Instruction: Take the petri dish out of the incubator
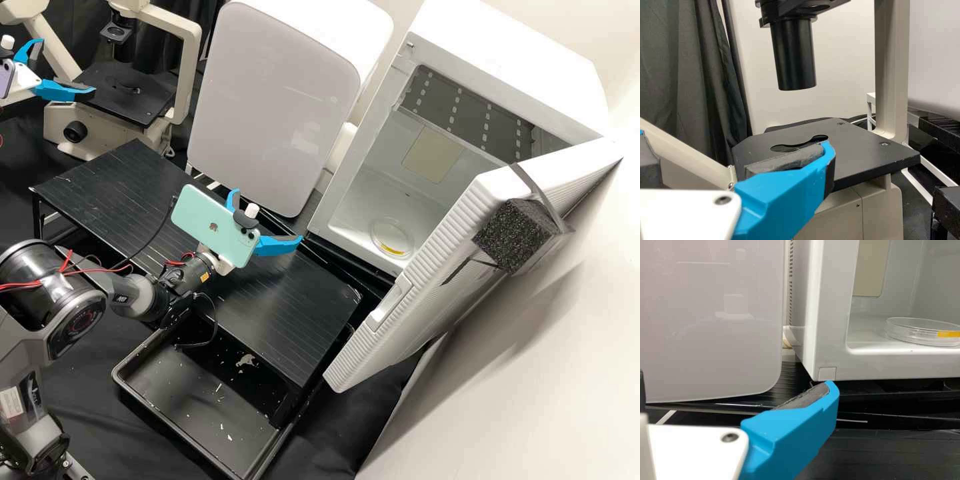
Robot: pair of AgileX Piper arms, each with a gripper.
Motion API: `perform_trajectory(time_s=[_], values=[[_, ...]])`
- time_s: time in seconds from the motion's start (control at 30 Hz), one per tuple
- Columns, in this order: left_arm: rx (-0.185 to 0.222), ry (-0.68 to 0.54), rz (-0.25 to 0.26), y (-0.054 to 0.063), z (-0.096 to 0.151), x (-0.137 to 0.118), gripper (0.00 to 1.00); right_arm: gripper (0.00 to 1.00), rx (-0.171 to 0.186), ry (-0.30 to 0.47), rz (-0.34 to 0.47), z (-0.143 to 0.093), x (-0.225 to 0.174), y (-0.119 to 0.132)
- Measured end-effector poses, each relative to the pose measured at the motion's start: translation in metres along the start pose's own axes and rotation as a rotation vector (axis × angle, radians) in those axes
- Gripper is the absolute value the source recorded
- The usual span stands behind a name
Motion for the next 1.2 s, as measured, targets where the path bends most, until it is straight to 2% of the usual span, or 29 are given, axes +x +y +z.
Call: perform_trajectory(time_s=[0.3,0.47,0.6,0.83,0.97,1.2], values=[[0.000,0.000,0.000,0.000,0.000,0.000,1.00,1.00,0.000,-0.002,0.002,0.001,0.000,0.001],[0.000,0.000,0.000,0.000,0.000,0.000,1.00,1.00,-0.010,0.010,0.021,0.014,-0.010,0.007],[0.000,0.000,0.000,0.000,0.000,0.000,1.00,1.00,0.032,0.002,0.084,0.037,-0.025,0.024],[0.000,0.000,0.000,0.000,0.000,0.000,1.00,1.00,0.076,-0.051,0.217,0.075,-0.032,0.061],[0.000,0.000,0.000,0.000,0.000,0.000,1.00,1.00,0.068,-0.099,0.272,0.098,-0.022,0.081],[0.000,0.000,0.000,0.000,0.000,0.000,1.00,1.00,0.046,-0.099,0.310,0.108,0.000,0.101]])
